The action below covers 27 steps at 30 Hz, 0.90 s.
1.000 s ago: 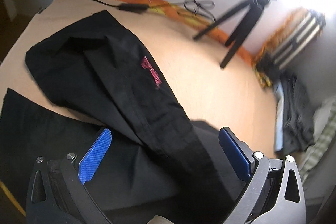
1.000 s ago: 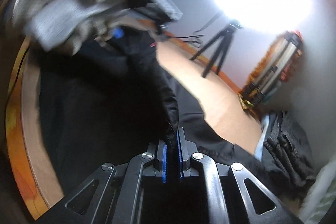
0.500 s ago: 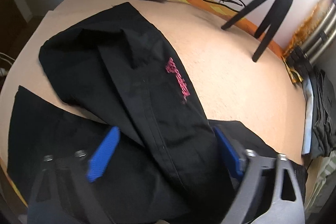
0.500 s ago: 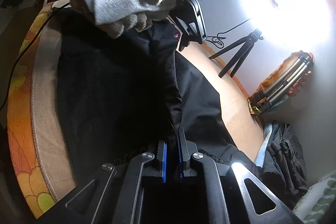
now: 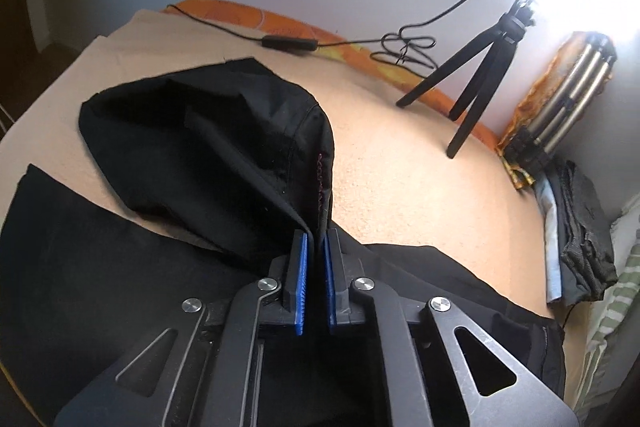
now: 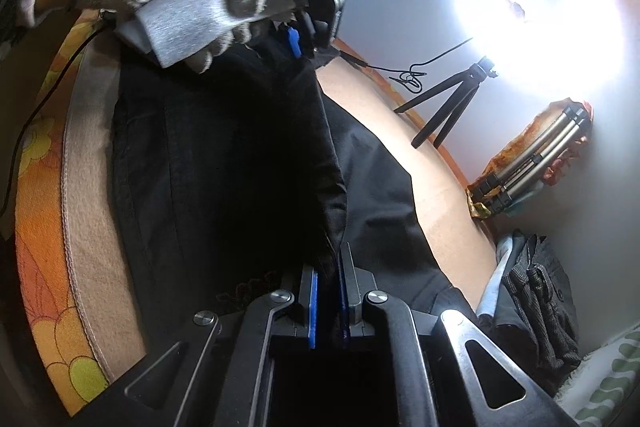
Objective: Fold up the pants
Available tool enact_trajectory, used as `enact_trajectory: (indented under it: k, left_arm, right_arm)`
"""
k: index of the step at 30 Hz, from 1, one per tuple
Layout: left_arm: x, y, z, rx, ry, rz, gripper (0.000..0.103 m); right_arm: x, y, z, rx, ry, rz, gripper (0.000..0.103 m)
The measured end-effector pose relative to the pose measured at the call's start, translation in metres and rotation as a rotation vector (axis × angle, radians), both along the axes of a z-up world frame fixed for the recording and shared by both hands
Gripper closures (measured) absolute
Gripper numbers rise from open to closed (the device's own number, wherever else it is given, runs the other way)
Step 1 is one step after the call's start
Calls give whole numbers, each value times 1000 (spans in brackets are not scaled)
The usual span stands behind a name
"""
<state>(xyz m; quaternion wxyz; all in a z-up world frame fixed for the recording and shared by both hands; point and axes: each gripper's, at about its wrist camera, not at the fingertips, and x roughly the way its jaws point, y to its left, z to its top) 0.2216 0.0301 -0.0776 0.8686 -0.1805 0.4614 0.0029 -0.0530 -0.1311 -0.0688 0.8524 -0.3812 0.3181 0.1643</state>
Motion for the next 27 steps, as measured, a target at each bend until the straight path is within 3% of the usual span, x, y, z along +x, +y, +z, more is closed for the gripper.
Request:
enact_trajectory:
  k: [6,11,18,27]
  left_arm:
    - [-35,19,15,-64,-81,17,98]
    - [-87,34,12,-101,-138,74,98]
    - [-150,38,-10,-154,-143,127,98]
    - [-190,36,-24,-120,-116,127,94]
  right_arm:
    - [-10,2,6,0,-35,-3,97]
    - [-27,-3,14,8,-49,14,97]
    - [-63,-7,8,-20,-26,66,97]
    - [-92,-11,-17,-76,15,91,97]
